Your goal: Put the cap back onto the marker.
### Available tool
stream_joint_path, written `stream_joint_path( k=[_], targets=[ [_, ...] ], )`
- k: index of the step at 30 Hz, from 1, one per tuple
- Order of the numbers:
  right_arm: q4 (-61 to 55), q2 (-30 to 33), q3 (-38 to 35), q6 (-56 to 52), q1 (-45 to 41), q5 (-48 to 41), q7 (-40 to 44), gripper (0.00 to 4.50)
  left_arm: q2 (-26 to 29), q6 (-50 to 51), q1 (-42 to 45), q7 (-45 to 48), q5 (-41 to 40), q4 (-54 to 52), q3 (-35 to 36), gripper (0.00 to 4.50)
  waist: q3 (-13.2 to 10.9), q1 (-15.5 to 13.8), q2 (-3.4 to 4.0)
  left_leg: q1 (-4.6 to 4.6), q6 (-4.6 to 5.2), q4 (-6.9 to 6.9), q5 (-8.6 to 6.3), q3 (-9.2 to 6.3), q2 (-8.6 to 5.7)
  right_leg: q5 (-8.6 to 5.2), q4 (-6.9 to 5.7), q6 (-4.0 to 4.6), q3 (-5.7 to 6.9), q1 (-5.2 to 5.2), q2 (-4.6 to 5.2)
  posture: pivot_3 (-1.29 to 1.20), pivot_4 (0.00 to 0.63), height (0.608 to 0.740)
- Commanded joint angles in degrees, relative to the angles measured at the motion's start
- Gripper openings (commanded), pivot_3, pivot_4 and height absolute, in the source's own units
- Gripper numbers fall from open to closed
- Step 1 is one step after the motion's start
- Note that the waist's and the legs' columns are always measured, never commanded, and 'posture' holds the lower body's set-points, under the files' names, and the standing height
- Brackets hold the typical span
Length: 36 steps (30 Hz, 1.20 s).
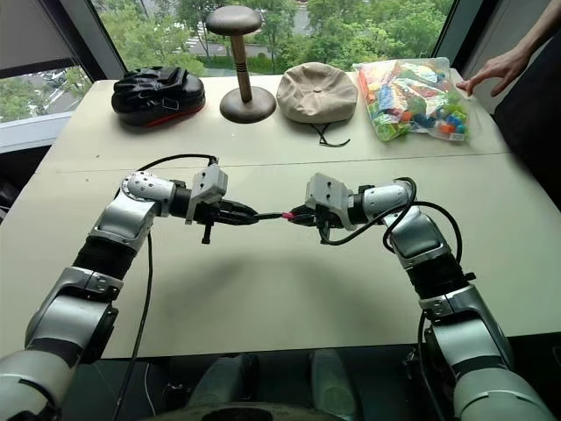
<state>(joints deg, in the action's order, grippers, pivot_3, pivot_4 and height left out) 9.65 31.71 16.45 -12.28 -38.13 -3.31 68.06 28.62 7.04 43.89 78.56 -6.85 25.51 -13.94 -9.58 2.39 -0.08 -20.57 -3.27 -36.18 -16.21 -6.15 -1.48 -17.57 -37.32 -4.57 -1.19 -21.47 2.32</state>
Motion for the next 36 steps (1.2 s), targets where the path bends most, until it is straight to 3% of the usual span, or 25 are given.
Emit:
stream_joint_path(
  k=[1, 11, 19, 23, 27, 36],
  targets=[
    [-1.3, -2.0, 1.9, 2.2, -3.4, 0.4, 1.0, 0.04, -0.9, -1.2, 2.7, -0.4, 1.3, -0.8, -1.2, 0.00, 0.0, 0.0, 0.00, 0.00, 0.00, 0.00, 0.00, 0.00, 0.00, 0.00, 0.00, 0.00, 0.00, 0.00, 0.00, 0.00, 0.150, 0.740],
    [2.2, -3.9, 5.0, 2.6, -8.3, 5.5, 2.0, 0.04, -3.6, -3.5, 6.0, -2.0, 4.1, -2.7, -2.0, 0.00, 0.0, 0.0, 0.00, -0.01, 0.00, 0.01, 0.00, 0.00, 0.00, 0.00, 0.00, 0.00, 0.05, -0.01, 0.00, 0.00, 0.150, 0.740],
    [1.9, -5.5, 5.6, 2.5, -11.1, 6.7, 3.5, 0.04, -5.1, -12.4, 7.1, -3.3, 7.5, -0.4, -3.1, 0.00, 0.0, 0.0, 0.00, 0.00, -0.01, 0.01, 0.00, 0.00, 0.00, 0.00, -0.01, 0.00, 0.05, -0.02, 0.01, 0.00, 0.150, 0.740],
    [1.1, -7.4, 5.5, 0.9, -12.1, 6.1, 3.7, 0.04, -6.8, -12.4, 7.7, -3.8, 6.6, 1.0, -2.4, 0.00, 0.0, 0.0, 0.00, 0.00, -0.01, 0.01, 0.00, -0.01, 0.00, 0.00, -0.02, 0.00, 0.05, -0.02, 0.00, 0.00, 0.150, 0.740],
    [3.3, -10.2, 4.7, 1.2, -13.5, 6.9, 0.8, 0.04, -9.0, -5.9, 7.6, -2.1, 2.8, -0.5, -0.5, 0.00, 0.0, 0.2, 0.00, -0.02, 0.00, 0.01, 0.00, 0.00, 0.00, 0.00, -0.04, 0.00, 0.05, -0.06, 0.00, 0.00, 0.150, 0.740],
    [0.3, -12.2, 6.4, 1.7, -13.1, 10.8, -0.4, 0.04, -8.6, -10.0, 8.5, -2.7, 7.9, 1.8, -1.0, 0.00, 0.0, 0.0, 0.00, -0.03, -0.01, 0.01, 0.01, -0.02, -0.02, 0.00, -0.11, -0.01, 0.07, -0.09, 0.01, 0.00, 0.150, 0.740]
  ],
)
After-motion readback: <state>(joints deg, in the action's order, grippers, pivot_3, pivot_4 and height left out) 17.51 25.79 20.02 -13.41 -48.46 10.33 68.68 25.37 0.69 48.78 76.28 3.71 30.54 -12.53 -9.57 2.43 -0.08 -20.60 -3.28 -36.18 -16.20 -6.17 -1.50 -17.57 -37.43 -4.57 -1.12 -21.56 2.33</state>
